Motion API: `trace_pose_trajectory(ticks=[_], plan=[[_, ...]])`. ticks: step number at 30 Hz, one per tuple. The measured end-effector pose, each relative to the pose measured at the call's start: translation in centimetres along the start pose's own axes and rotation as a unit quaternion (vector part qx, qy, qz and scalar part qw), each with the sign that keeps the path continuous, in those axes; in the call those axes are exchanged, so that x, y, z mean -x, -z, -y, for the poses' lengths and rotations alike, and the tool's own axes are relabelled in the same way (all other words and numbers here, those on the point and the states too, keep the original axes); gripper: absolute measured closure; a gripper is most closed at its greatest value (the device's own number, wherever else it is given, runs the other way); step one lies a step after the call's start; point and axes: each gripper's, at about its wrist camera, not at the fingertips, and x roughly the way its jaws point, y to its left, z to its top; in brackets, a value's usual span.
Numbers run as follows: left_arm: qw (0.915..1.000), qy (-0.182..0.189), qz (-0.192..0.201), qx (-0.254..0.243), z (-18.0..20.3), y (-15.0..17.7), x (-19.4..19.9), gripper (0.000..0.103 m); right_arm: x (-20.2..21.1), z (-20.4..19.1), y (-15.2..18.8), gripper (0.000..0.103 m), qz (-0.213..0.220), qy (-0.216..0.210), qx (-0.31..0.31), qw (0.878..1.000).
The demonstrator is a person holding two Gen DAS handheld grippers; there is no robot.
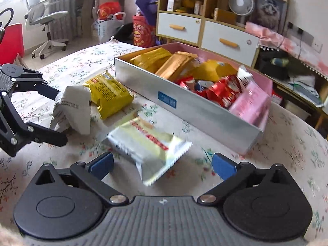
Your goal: Organize snacks
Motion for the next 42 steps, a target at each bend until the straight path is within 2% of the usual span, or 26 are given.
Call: trace_pose_trajectory(ticks=[7, 10, 13, 15, 16, 20, 24, 28, 34, 42], plan=[[0.9993, -0.021, 0.008, -0.031, 0.1, -0.4, -0.3, 0.011, -0.8, -0.9, -1.0, 0.001, 0.008, 0.004, 0.032, 0.999], [0.9985, -0.024, 0.011, -0.048, 0.4, -0.4, -0.3, 0.011, -0.8, -1.4, -1.2, 0.005, 0.012, 0.0, 0.044, 0.999], [0.9984, -0.018, 0.012, -0.052, 0.7, -0.6, -0.3, 0.011, -0.8, -1.7, -1.5, 0.018, 0.008, -0.016, 0.045, 0.999], [0.9983, -0.015, 0.01, -0.055, 1.0, -0.7, -0.4, 0.011, -0.7, -1.8, -1.5, 0.031, 0.005, -0.028, 0.044, 0.999], [0.9982, -0.014, 0.008, -0.058, 1.1, -0.8, -0.4, 0.011, -0.7, -1.8, -1.6, 0.033, 0.003, -0.033, 0.043, 0.998], [0.998, -0.009, 0.0, -0.063, 1.5, -0.9, -0.1, 0.013, -0.4, -2.3, -1.8, 0.055, -0.003, -0.052, 0.036, 0.998], [0.9981, -0.009, -0.007, -0.06, 1.8, -1.0, 0.1, 0.02, -0.1, -2.5, -1.8, 0.057, -0.011, -0.052, 0.029, 0.998], [0.998, -0.012, -0.018, -0.059, 2.0, -1.1, 0.3, 0.043, 0.2, -2.3, -1.8, 0.058, -0.017, -0.05, 0.011, 0.999], [0.9984, -0.01, -0.022, -0.052, 2.5, -1.5, 0.9, 0.053, 0.9, -2.2, -1.4, 0.058, -0.025, -0.036, 0.007, 0.999], [0.9983, -0.003, -0.037, -0.044, 3.2, -1.7, 1.3, 0.056, 1.8, -2.1, -1.3, 0.058, -0.027, -0.022, 0.0, 0.999]])
